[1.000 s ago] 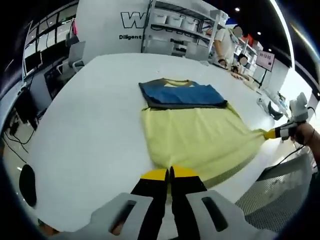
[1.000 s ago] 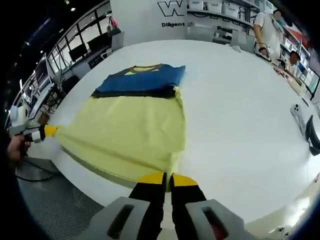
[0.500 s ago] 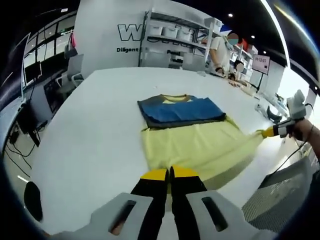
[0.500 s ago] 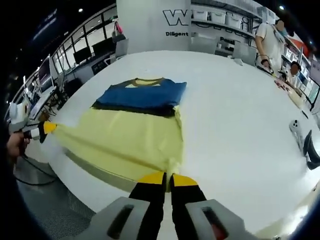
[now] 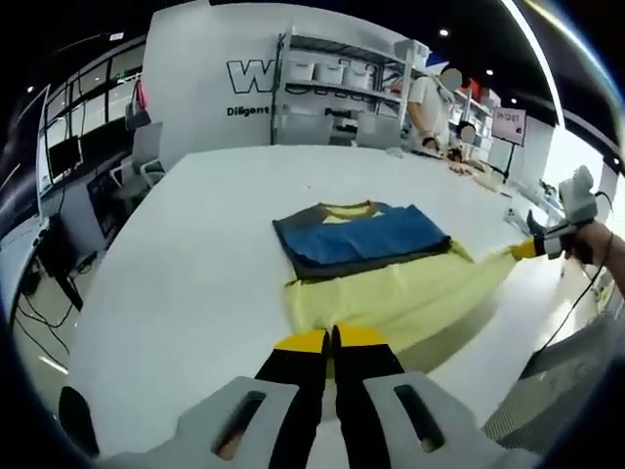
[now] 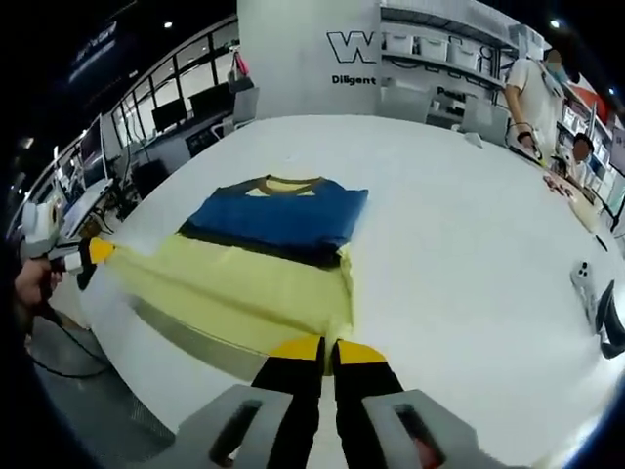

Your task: Fold the garment on the visible template until the final outline fits inside the template.

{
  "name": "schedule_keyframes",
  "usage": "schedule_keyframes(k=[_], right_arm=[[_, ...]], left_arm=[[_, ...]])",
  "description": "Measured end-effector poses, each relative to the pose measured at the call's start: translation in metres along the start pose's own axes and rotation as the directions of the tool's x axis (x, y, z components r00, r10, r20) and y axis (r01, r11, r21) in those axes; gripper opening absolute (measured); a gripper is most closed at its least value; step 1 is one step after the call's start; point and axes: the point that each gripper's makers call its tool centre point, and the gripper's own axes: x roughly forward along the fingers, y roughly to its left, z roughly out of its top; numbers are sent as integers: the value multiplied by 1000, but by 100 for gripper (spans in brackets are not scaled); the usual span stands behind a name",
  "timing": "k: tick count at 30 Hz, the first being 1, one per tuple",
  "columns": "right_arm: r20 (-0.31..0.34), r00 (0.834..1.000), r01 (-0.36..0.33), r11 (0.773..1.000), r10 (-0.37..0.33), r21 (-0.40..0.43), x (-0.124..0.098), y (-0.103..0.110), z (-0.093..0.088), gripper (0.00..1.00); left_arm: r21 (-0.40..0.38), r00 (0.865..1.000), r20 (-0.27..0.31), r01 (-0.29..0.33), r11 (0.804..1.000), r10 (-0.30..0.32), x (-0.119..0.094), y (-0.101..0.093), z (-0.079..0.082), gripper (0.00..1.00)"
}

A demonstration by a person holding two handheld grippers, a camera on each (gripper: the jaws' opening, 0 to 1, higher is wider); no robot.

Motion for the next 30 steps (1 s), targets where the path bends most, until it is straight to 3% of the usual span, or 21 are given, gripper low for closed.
schedule_keyframes(k=[4, 10, 21, 30], right_arm=[[9, 1000, 2, 1000, -2, -2, 6, -3, 9, 0], [71, 997, 20, 999, -23, 44, 12, -8, 26, 0], [126, 992, 14, 1000, -11, -20, 26, -13, 56, 0], [186, 982, 21, 1000, -17, -19, 38, -18, 82, 0]], left_arm=[[27, 1000, 21, -3, 1000, 2, 4, 2, 9, 6], [55, 1000, 27, 6, 998, -8, 14, 5, 20, 6], [104, 997, 75, 3, 995, -11, 28, 11, 51, 6], [99, 995, 104, -13, 995, 2, 44, 20, 73, 6]])
